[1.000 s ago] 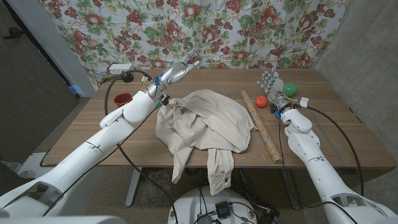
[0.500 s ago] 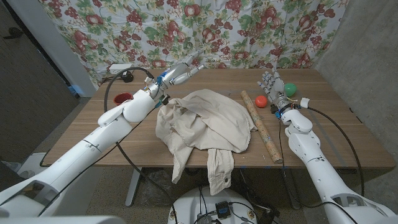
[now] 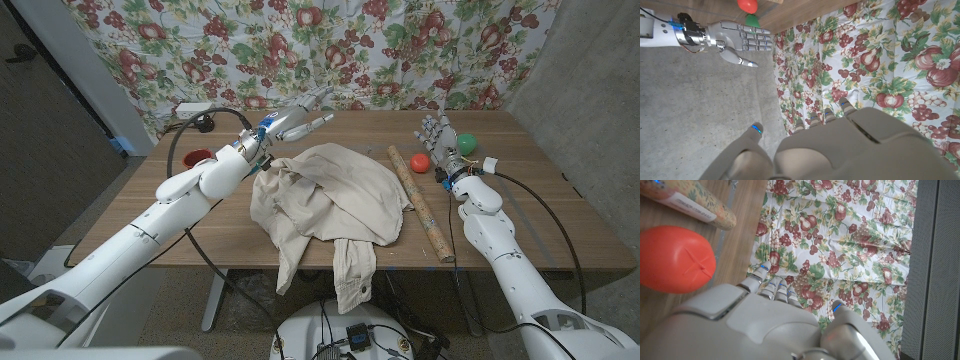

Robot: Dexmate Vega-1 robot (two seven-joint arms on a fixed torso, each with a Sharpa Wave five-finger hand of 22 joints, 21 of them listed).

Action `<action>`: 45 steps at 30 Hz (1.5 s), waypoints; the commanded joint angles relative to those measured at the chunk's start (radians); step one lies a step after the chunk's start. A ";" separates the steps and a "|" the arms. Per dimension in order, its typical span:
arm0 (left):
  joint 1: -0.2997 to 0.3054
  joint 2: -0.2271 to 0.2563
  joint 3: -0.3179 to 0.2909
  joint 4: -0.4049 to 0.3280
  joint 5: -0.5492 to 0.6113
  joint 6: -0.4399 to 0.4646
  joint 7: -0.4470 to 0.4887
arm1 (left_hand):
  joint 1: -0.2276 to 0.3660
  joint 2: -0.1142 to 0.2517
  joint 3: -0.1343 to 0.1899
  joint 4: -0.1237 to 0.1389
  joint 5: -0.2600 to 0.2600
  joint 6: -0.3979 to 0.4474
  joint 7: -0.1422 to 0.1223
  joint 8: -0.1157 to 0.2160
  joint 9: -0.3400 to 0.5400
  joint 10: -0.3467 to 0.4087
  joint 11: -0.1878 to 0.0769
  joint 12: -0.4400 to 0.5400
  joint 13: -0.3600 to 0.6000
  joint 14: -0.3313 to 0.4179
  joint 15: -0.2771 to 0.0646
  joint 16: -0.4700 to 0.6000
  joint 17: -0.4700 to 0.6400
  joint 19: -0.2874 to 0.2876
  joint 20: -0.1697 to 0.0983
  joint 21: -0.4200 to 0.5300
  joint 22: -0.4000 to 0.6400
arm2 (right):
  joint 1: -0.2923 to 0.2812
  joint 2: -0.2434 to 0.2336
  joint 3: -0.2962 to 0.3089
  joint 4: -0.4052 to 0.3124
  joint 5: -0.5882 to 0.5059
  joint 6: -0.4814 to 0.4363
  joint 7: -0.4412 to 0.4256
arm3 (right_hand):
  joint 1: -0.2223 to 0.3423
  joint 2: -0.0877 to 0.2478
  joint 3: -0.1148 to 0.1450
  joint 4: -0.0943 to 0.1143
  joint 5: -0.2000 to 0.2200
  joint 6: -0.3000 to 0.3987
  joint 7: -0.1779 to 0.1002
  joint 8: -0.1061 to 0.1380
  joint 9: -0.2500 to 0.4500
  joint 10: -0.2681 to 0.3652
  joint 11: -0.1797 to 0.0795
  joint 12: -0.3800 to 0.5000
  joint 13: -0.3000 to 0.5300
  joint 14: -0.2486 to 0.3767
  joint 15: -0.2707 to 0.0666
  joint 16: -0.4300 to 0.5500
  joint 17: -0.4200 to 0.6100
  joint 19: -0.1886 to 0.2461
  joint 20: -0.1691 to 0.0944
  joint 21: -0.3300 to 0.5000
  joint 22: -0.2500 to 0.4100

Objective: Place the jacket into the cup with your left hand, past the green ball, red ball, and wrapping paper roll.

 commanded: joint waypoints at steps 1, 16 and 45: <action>0.008 0.013 0.005 -0.011 0.037 0.010 -0.003 | 0.004 0.038 0.005 -0.004 -0.001 -0.031 -0.004 -0.007 0.002 -0.062 -0.005 -0.003 0.002 -0.055 0.006 -0.002 0.002 -0.009 0.008 -0.006 0.000 | -0.001 0.002 0.001 0.000 0.003 -0.005 -0.002 | 0.000 0.053 -0.004 0.003 0.006 0.006 0.003 0.000 0.005 0.005 -0.001 -0.002 0.003 0.003 0.004 -0.001 0.003 0.010 -0.020 0.004 0.006; -0.001 0.017 0.020 -0.001 0.048 0.017 -0.024 | 0.002 0.034 0.003 -0.003 -0.004 -0.040 -0.001 -0.012 0.003 -0.074 -0.006 -0.010 0.003 -0.062 0.008 -0.005 0.003 -0.014 0.008 -0.011 0.000 | 0.002 0.001 0.000 0.007 -0.001 0.005 0.000 | 0.001 0.054 -0.004 0.003 0.007 0.007 0.001 0.000 0.005 0.006 -0.002 -0.002 0.003 0.003 0.002 -0.001 0.003 0.010 -0.020 0.004 0.006; -0.043 0.022 0.061 0.058 0.037 0.025 -0.069 | 0.002 0.032 0.002 -0.003 -0.008 -0.066 0.003 -0.019 0.003 -0.093 -0.006 -0.019 0.004 -0.074 0.007 -0.008 0.003 -0.013 0.010 -0.016 0.001 | 0.050 0.009 -0.016 0.079 -0.009 0.015 0.001 | 0.002 0.055 -0.005 0.002 0.007 0.006 0.003 -0.001 0.005 0.015 0.002 0.000 0.003 0.003 0.003 -0.001 0.003 0.010 -0.020 0.004 0.006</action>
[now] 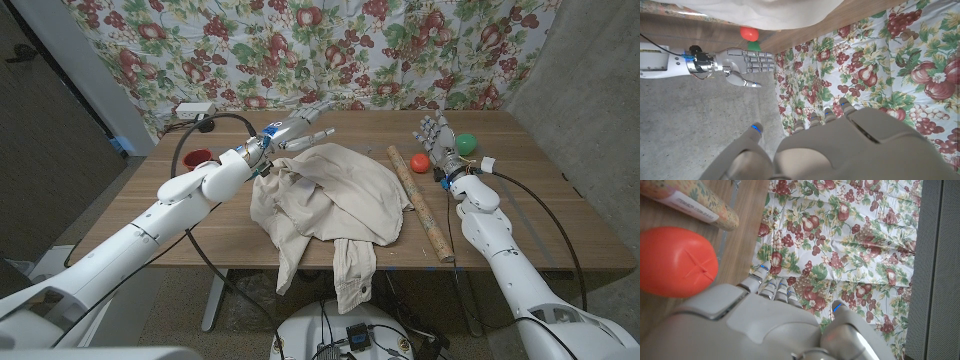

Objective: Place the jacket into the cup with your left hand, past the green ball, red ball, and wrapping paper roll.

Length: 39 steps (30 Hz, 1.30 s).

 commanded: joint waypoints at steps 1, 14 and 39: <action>-0.022 0.002 0.021 0.029 -0.012 -0.001 -0.027 | 0.002 0.032 0.002 -0.003 -0.004 -0.065 0.003 -0.001 0.003 -0.094 -0.006 -0.005 0.004 -0.075 0.008 -0.002 0.003 -0.013 0.011 -0.001 0.001 | 0.019 0.003 -0.006 0.033 -0.002 0.012 0.005 | 0.002 0.055 -0.005 0.002 0.007 0.007 0.002 -0.001 0.005 0.004 0.002 0.000 0.003 0.002 0.002 -0.001 0.003 0.010 -0.020 0.004 0.006; -0.019 0.004 0.033 0.018 -0.002 0.003 -0.033 | 0.002 0.030 0.001 -0.003 -0.006 -0.071 0.003 -0.001 0.003 -0.094 -0.007 -0.005 0.004 -0.080 0.010 -0.003 0.003 -0.014 0.010 -0.004 0.001 | 0.015 0.001 -0.002 0.033 0.004 0.014 0.007 | 0.002 0.055 -0.005 0.002 0.007 0.006 0.001 -0.001 0.005 0.004 -0.001 -0.001 0.003 0.003 0.003 -0.001 0.003 0.010 -0.020 0.003 0.006; -0.002 0.026 0.048 -0.016 0.035 0.046 -0.069 | 0.003 0.025 -0.001 -0.005 -0.008 -0.085 0.003 -0.002 0.004 -0.105 -0.007 -0.008 0.005 -0.091 0.008 -0.004 0.003 -0.013 0.024 -0.009 0.001 | -0.007 -0.003 0.003 0.006 0.009 0.005 0.006 | 0.002 0.054 -0.006 0.002 0.007 0.006 0.001 -0.001 0.005 0.005 -0.001 -0.002 0.003 0.003 0.004 -0.001 0.003 0.010 -0.019 0.003 0.006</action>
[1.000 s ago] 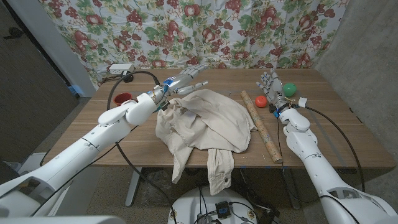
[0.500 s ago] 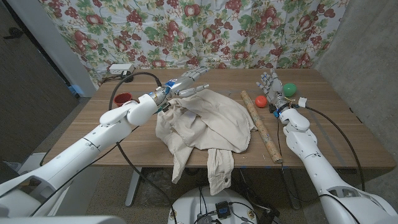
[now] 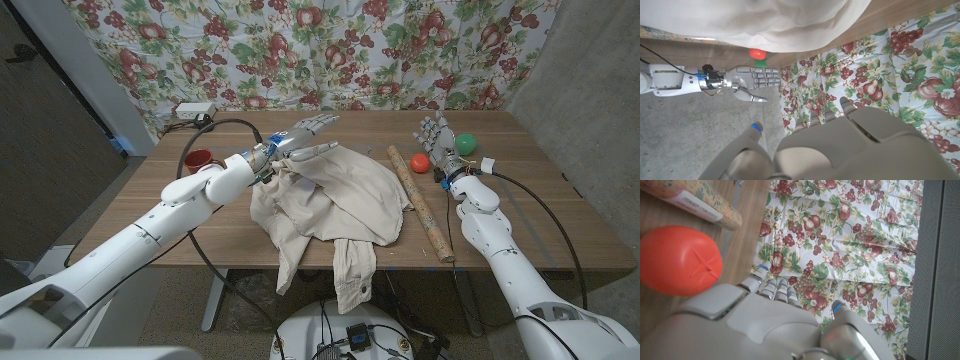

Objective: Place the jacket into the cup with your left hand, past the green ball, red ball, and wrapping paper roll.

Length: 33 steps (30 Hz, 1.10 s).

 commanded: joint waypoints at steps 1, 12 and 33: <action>0.007 0.009 0.007 -0.013 0.008 0.021 -0.020 | 0.003 0.025 -0.001 -0.005 -0.001 -0.085 0.003 -0.002 0.001 -0.105 -0.006 -0.002 0.005 -0.086 0.002 -0.003 0.001 -0.013 0.013 -0.001 0.001 | -0.006 -0.001 0.002 -0.004 0.002 -0.002 0.002 | 0.002 0.054 -0.006 0.002 0.004 0.006 0.001 -0.001 0.005 0.006 -0.001 -0.002 0.003 0.003 0.003 -0.001 0.003 0.010 -0.019 0.003 0.006; 0.002 0.013 0.021 -0.015 0.017 0.040 -0.046 | 0.004 0.021 -0.003 -0.007 -0.003 -0.099 -0.001 -0.004 0.001 -0.116 -0.008 -0.005 0.005 -0.101 0.003 -0.006 0.001 -0.017 0.030 -0.006 0.002 | -0.006 0.001 0.002 0.000 0.004 -0.004 0.002 | 0.003 0.054 -0.006 0.002 0.004 0.006 0.003 -0.001 0.005 0.006 0.000 -0.002 0.003 0.003 0.006 -0.002 0.003 0.011 -0.019 0.004 0.006; -0.007 0.022 0.040 -0.021 0.035 0.068 -0.079 | 0.009 0.017 -0.003 -0.012 -0.005 -0.110 -0.001 -0.002 0.002 -0.126 -0.006 -0.006 0.006 -0.112 0.005 -0.005 0.001 -0.023 0.034 -0.013 0.002 | 0.002 0.001 -0.001 0.015 0.003 0.000 0.006 | 0.003 0.054 -0.007 0.002 0.004 0.007 0.002 -0.002 0.005 0.006 0.000 -0.003 0.003 0.003 0.007 -0.001 0.003 0.011 -0.018 0.003 0.006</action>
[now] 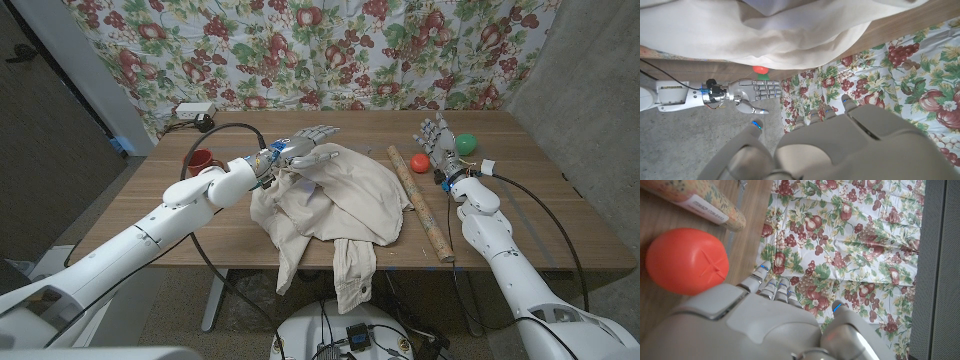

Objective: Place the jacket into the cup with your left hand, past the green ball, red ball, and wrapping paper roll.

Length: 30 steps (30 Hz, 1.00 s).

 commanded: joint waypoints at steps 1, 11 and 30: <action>-0.009 0.009 0.015 -0.002 0.023 0.013 -0.016 | 0.006 0.012 0.004 -0.006 -0.006 -0.114 -0.004 0.001 0.002 -0.129 -0.007 -0.003 0.006 -0.114 0.005 0.001 0.003 -0.022 0.007 -0.006 0.002 | 0.007 0.001 -0.002 0.010 0.000 0.002 0.003 | 0.003 0.054 -0.007 0.002 0.004 0.007 0.002 -0.001 0.005 0.006 0.000 -0.003 0.003 -0.001 0.003 -0.001 0.003 0.011 -0.018 0.004 0.006; -0.015 0.009 0.023 0.004 0.014 0.022 -0.040 | 0.010 -0.001 -0.001 -0.014 -0.009 -0.145 -0.017 -0.004 0.002 -0.148 -0.012 -0.007 0.007 -0.128 0.007 0.000 0.003 -0.028 0.007 -0.013 0.002 | 0.014 0.004 -0.006 0.023 -0.003 0.007 0.004 | 0.004 0.055 -0.007 0.002 0.004 0.007 0.002 -0.002 0.005 0.006 -0.003 -0.003 0.003 0.000 0.004 -0.001 0.003 0.012 -0.018 0.004 0.006; -0.031 0.016 0.040 -0.001 0.051 0.036 -0.063 | 0.045 -0.076 -0.026 -0.066 -0.021 -0.185 -0.052 0.001 0.002 -0.170 -0.024 -0.004 0.009 -0.141 0.013 0.005 0.002 -0.032 0.010 -0.027 0.003 | 0.019 0.006 -0.010 0.030 -0.007 0.007 -0.002 | 0.004 0.054 -0.007 0.001 0.004 0.006 0.002 -0.002 0.005 0.006 -0.001 -0.003 0.003 0.001 0.005 -0.001 0.003 0.012 -0.018 0.004 0.006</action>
